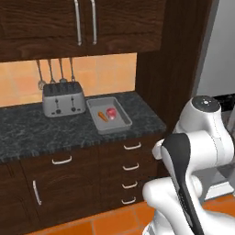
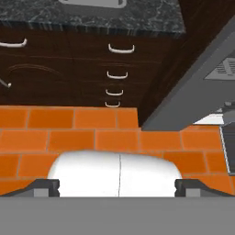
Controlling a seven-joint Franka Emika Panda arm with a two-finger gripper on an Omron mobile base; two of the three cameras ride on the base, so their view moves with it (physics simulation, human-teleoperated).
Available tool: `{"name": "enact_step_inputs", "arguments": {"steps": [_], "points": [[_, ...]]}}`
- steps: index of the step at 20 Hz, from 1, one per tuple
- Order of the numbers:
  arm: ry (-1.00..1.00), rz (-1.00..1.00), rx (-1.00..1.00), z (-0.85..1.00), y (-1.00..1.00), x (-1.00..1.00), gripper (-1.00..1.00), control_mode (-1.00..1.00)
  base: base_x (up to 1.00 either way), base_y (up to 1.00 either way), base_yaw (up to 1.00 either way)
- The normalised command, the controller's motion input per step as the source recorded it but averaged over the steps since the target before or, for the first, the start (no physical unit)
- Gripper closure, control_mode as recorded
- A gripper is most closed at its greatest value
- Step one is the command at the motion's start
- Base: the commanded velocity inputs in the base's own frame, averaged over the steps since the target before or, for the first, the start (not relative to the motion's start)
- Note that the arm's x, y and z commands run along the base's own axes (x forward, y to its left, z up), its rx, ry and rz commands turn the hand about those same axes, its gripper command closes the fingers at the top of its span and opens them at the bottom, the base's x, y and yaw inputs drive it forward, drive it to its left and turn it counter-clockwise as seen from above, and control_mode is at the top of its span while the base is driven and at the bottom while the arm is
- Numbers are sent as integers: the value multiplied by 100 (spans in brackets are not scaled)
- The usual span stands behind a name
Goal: Place one carrot and one steak in each tupperware on the nearby counter, to pack two identical lunches.
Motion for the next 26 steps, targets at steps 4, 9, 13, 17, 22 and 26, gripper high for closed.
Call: {"name": "enact_step_inputs", "arguments": {"steps": [4, 9, 13, 17, 22, 26], "points": [[0, 0, 0, 0, 0, 0, -100, 100, -38, -95, -1], [0, 0, 0, 0, 0, 0, -100, 100, 8, -100, 0], [0, 0, 0, 0, 0, 0, -100, 100, 58, -96, 2], [0, 0, 0, 0, 0, 0, -100, 100, 47, -87, 6], [0, 0, 0, 0, 0, 0, -100, 100, 43, -65, 8], [0, 0, 0, 0, 0, 0, -100, 100, 50, -47, 8]]}}
